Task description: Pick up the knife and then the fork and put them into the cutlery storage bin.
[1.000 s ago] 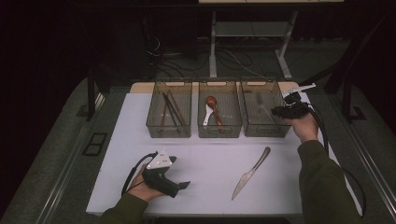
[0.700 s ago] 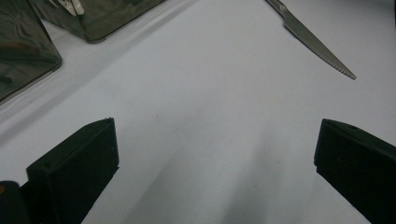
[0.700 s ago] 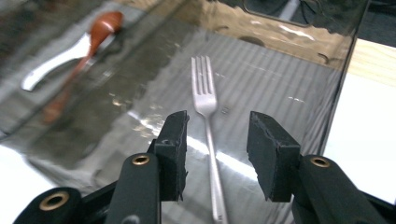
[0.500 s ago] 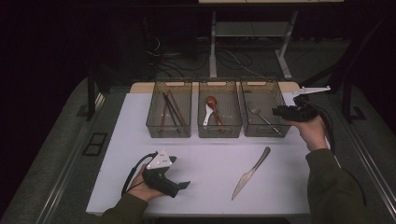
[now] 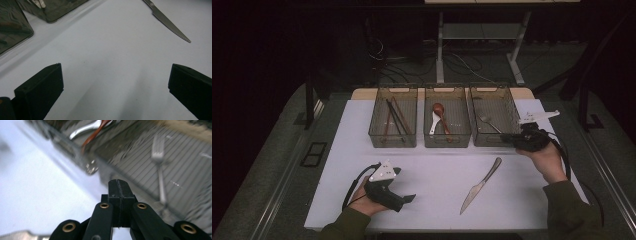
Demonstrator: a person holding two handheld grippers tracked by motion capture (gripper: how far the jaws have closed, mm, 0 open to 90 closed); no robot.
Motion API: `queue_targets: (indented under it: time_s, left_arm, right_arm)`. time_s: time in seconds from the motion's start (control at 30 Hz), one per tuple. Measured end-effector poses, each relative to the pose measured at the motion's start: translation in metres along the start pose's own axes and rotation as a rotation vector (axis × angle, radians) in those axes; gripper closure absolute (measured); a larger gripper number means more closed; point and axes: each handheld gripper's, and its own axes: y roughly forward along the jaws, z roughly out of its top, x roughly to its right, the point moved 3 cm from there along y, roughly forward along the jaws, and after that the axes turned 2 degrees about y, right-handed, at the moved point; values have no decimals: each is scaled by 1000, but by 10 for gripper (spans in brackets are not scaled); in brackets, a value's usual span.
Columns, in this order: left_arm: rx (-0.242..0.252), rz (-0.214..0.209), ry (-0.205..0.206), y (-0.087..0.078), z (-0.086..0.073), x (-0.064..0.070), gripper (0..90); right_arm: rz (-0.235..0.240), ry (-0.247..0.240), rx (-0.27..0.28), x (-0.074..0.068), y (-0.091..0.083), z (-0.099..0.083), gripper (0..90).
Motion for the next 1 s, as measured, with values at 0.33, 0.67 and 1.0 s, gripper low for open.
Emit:
queue_targets:
  time_s: [0.33,0.67,1.0]
  left_arm:
    - [-2,0,1,1,0,1,0]
    - [-7,0,1,1,0,0,0]
    - [-11,-1,8,1,0,1,0]
  right_arm:
    - [22,-21,-152,-11,29,-25,900]
    - [20,-45,-215,-13,41,-32,900]
    - [-8,-103,-267,-20,49,-34,900]
